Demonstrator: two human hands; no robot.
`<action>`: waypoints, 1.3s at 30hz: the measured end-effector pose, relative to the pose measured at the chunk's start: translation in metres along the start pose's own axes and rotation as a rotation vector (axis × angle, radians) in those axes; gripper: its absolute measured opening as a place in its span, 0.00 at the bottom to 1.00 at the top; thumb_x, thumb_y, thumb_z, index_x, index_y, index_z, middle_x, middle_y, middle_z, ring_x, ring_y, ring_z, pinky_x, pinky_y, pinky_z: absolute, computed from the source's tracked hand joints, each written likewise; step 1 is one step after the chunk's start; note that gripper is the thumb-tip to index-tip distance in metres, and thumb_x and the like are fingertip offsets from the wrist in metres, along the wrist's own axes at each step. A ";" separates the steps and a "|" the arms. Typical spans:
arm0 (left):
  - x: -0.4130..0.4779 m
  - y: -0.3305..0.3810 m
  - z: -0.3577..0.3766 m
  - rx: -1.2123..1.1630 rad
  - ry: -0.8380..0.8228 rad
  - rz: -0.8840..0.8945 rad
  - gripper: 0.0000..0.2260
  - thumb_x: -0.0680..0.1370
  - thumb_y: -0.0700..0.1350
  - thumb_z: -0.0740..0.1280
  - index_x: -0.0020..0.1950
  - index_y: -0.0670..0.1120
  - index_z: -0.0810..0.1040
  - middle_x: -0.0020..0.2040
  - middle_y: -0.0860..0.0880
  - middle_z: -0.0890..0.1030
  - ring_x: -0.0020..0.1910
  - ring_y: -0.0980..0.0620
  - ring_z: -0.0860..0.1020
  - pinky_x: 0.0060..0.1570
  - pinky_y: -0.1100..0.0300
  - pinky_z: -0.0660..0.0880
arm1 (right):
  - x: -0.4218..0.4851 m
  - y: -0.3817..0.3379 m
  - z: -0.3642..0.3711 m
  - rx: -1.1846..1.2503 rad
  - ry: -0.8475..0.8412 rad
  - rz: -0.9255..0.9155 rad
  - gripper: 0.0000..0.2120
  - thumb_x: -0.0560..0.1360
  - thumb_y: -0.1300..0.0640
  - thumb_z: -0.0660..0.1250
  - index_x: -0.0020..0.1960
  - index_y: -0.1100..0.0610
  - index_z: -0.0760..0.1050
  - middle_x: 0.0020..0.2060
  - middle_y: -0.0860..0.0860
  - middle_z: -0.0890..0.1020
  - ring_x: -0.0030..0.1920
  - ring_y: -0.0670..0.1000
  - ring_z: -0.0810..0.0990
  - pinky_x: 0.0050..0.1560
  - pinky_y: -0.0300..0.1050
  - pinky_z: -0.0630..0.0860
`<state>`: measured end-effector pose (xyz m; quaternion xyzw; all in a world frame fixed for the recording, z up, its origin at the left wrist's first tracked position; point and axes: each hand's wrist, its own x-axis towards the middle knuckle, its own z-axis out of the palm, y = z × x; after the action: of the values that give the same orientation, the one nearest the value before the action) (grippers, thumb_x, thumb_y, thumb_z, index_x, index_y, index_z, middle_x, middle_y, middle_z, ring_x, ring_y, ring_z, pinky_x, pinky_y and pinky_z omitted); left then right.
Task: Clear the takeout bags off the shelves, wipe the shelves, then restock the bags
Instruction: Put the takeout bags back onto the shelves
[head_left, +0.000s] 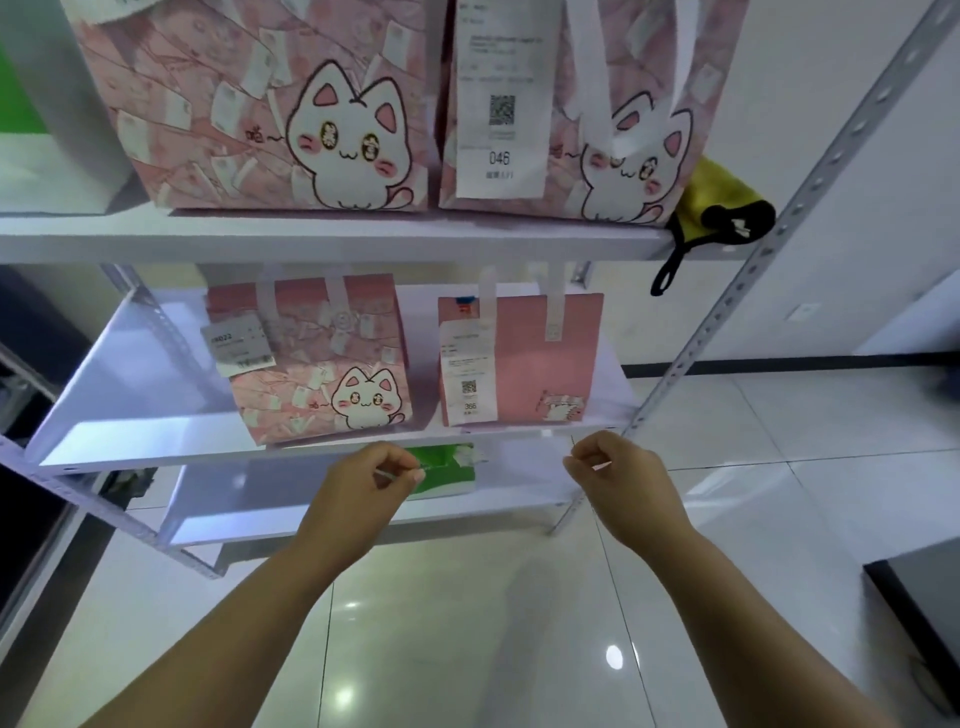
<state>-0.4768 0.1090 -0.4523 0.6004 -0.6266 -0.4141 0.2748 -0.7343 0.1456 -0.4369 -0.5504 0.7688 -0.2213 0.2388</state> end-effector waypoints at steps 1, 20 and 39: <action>0.006 0.000 0.006 0.002 -0.008 -0.008 0.04 0.74 0.45 0.70 0.41 0.52 0.78 0.41 0.54 0.81 0.41 0.57 0.78 0.39 0.64 0.71 | 0.006 0.007 -0.001 -0.005 0.000 0.011 0.07 0.76 0.49 0.65 0.50 0.52 0.76 0.44 0.44 0.79 0.44 0.45 0.78 0.43 0.39 0.71; 0.181 -0.027 0.086 0.140 -0.006 -0.066 0.17 0.75 0.43 0.67 0.62 0.50 0.69 0.60 0.49 0.78 0.56 0.48 0.78 0.56 0.47 0.76 | 0.178 0.074 0.039 0.032 -0.008 0.261 0.34 0.75 0.52 0.67 0.75 0.54 0.54 0.69 0.53 0.70 0.66 0.56 0.72 0.65 0.56 0.70; 0.099 -0.021 0.076 0.033 -0.001 -0.129 0.04 0.76 0.39 0.67 0.44 0.46 0.74 0.47 0.47 0.81 0.43 0.48 0.81 0.46 0.49 0.79 | 0.099 0.080 0.009 0.096 0.109 0.320 0.14 0.74 0.63 0.58 0.35 0.48 0.72 0.44 0.54 0.81 0.42 0.58 0.81 0.46 0.57 0.80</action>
<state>-0.5427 0.0276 -0.5239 0.6440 -0.5933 -0.4207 0.2373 -0.8159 0.0739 -0.5050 -0.3961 0.8470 -0.2463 0.2549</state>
